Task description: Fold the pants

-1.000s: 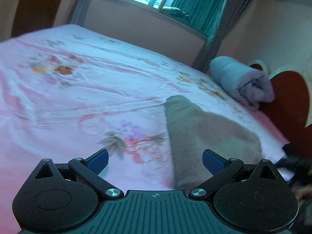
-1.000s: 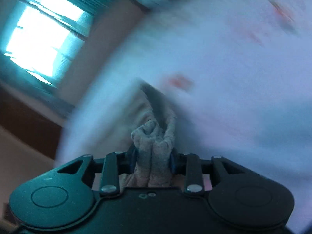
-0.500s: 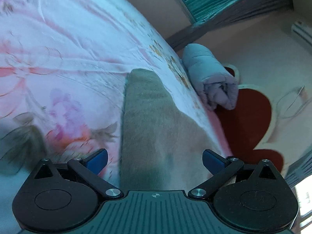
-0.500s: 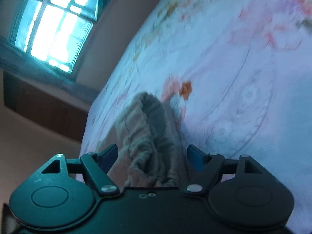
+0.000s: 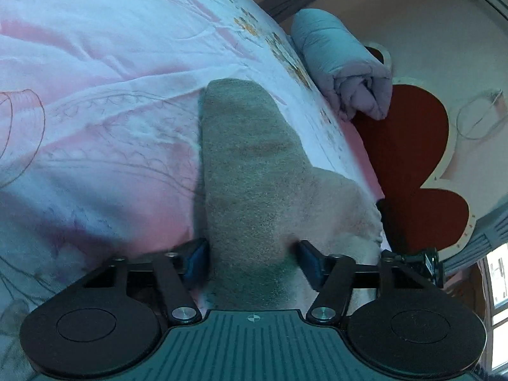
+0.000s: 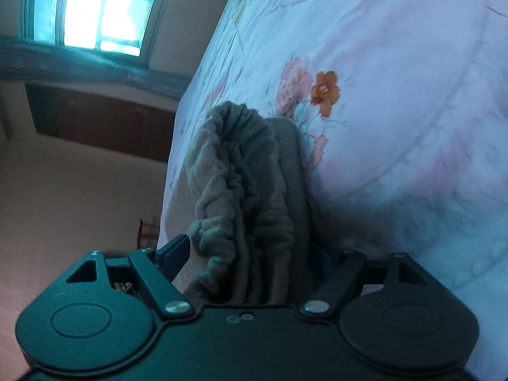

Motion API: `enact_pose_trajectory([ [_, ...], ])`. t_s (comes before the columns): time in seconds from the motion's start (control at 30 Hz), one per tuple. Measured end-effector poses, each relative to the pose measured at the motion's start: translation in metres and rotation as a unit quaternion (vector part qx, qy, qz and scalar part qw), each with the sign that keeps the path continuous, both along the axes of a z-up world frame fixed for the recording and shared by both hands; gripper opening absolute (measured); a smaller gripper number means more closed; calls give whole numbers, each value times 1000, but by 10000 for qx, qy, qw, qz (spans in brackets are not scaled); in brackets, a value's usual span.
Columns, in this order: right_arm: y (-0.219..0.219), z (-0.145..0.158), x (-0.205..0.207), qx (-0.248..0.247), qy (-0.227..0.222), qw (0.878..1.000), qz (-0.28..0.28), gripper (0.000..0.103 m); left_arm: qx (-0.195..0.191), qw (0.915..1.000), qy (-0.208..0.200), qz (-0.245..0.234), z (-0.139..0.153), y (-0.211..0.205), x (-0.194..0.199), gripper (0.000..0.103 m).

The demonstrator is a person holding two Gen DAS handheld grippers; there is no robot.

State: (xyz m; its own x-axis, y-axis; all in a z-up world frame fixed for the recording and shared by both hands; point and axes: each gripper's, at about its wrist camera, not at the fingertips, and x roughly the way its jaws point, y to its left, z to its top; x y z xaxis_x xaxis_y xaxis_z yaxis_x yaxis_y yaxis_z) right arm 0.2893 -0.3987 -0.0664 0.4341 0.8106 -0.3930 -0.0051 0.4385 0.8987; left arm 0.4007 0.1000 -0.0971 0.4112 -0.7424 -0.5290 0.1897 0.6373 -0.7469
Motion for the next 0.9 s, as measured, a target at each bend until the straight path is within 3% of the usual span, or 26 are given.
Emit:
enact_pose_trajectory([
  [0.13, 18, 6, 8, -213, -13, 9994, 268, 78, 159, 9995, -259, 32, 2, -9, -4, 61],
  [0.23, 34, 14, 14, -407, -55, 9980, 480, 74, 211, 9990, -404, 18, 4, -24, -7, 60],
  [0.27, 39, 17, 15, -558, -87, 9970, 523, 62, 190, 9989, -428, 35, 5, -25, -8, 58],
  [0.3, 43, 21, 16, -726, -104, 9958, 549, 47, 150, 9988, -455, 48, 5, -27, -8, 46],
  [0.4, 50, 35, 14, -869, -342, 9936, 632, 35, -220, 9981, -550, 175, 9, -16, -22, 30],
  [0.53, 62, 70, 13, -812, -887, 9897, 776, 34, -745, 9929, -904, 199, 27, -3, -31, 26],
  [0.73, 105, 116, 70, -746, -1389, 9812, 1115, 34, -669, 9879, -1294, 537, 63, 38, 0, 26],
  [0.9, 150, 118, 146, -458, -1393, 9796, 1377, 34, -320, 9865, -1354, 861, 73, 87, 48, 26],
])
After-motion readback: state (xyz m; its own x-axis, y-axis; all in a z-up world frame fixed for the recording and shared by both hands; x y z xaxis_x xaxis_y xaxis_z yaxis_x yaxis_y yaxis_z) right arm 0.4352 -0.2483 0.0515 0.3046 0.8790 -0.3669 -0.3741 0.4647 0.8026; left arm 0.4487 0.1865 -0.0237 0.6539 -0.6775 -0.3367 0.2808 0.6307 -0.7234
